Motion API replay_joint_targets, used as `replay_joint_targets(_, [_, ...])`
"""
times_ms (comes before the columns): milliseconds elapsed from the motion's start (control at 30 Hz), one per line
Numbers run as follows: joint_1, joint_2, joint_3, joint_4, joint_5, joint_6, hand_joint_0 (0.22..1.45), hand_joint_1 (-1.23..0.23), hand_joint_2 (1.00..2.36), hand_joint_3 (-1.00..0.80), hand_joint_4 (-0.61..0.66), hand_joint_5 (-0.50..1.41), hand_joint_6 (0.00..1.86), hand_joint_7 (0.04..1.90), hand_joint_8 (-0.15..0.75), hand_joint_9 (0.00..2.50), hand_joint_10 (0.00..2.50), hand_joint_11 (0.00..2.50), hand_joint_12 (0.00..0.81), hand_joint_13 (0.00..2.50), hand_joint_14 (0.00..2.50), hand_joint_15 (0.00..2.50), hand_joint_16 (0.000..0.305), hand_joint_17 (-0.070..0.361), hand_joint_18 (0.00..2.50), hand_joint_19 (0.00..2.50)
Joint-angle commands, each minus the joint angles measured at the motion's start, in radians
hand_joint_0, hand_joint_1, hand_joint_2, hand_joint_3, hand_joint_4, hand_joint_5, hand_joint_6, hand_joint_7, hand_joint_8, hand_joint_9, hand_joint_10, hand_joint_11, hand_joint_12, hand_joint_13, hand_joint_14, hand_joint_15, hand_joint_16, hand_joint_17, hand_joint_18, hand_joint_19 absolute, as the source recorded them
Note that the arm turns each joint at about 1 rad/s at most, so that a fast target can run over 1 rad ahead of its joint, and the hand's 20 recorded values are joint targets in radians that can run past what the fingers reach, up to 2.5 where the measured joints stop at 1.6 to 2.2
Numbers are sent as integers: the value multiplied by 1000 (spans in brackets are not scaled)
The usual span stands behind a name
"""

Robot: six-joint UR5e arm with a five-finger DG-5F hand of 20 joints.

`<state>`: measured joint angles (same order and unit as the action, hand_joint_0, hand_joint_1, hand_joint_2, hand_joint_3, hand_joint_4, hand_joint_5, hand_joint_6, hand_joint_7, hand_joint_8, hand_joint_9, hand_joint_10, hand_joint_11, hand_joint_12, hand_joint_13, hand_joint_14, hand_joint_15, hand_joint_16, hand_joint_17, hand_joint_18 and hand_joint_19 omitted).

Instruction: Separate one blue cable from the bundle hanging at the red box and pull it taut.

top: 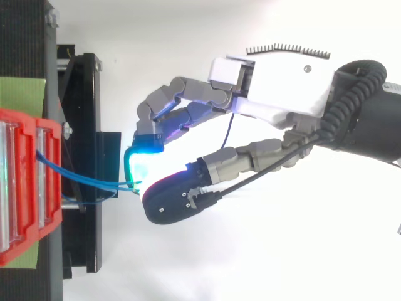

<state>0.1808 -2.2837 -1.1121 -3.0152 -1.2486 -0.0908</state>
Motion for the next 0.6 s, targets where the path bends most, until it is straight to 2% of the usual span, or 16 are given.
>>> replay_joint_targets(0, [0, 0, 0, 1, 0, 0, 671, -803, 1004, -453, 120, -216, 929, 987, 264, 711, 14, 458, 265, 545, 6, 159, 32, 72, 426, 240])
replay_joint_targets(67, [0, 0, 0, 1, 0, -1, 657, -784, 1000, -500, 119, -216, 928, 975, 262, 713, 14, 465, 265, 546, 6, 152, 32, 72, 427, 247])
replay_joint_targets(300, [2, 0, 0, 1, 0, 0, 574, -620, 1000, -500, 129, -212, 922, 973, 266, 736, 14, 475, 267, 554, 6, 156, 33, 74, 436, 252])
replay_joint_targets(433, [2, 0, 0, -1, 1, 0, 569, -667, 1000, -500, 130, -208, 919, 973, 273, 752, 15, 482, 270, 565, 6, 158, 33, 74, 441, 252])
replay_joint_targets(533, [2, 0, 0, 1, 1, 0, 646, -708, 1000, -495, 113, -203, 918, 1022, 273, 774, 15, 500, 266, 580, 7, 168, 32, 72, 444, 254])
replay_joint_targets(567, [2, 0, 0, 1, 1, 0, 656, -720, 1005, -434, 92, -204, 920, 1047, 273, 782, 15, 505, 266, 586, 7, 176, 32, 72, 445, 253])
